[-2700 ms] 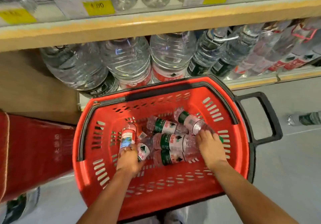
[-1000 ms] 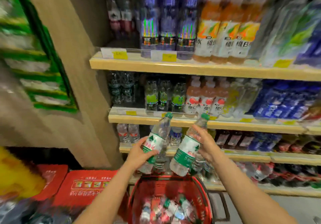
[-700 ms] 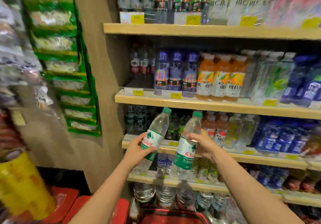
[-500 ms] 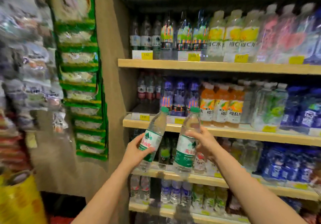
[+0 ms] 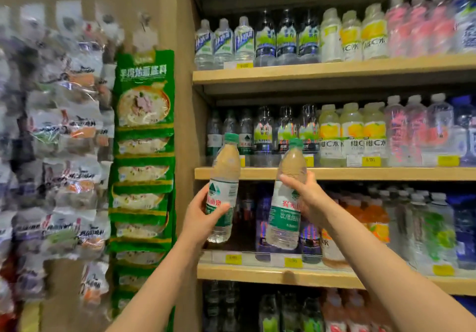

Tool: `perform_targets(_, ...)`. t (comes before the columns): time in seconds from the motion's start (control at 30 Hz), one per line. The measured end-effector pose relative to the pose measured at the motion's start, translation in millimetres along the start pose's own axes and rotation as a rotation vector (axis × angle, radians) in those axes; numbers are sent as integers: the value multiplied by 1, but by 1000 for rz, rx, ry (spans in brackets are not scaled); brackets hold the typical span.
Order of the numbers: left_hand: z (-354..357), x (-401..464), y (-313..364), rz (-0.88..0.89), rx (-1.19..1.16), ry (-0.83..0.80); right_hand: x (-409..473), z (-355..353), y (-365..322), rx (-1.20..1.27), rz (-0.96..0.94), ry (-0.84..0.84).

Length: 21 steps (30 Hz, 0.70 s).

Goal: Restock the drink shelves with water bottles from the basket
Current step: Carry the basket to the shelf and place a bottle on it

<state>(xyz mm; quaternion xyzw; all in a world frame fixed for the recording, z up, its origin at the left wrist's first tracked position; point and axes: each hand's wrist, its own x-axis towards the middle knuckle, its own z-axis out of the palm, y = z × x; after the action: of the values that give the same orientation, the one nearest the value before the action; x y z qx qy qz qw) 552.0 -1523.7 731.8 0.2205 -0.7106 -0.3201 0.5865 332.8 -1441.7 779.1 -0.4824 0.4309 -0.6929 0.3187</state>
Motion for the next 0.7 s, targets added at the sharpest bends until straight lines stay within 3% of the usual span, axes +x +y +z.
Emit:
perform_targets(0.17,-25,41,20,135,38,58,42,35,-22,2,-94,-89)
perform_targets(0.43,-71,90,70,249,75,198,133,109,-58,-19,-436,-187)
perform_targets(0.7,-79,108,48,291,151,280,224,150,-50,-68,-606,-130)
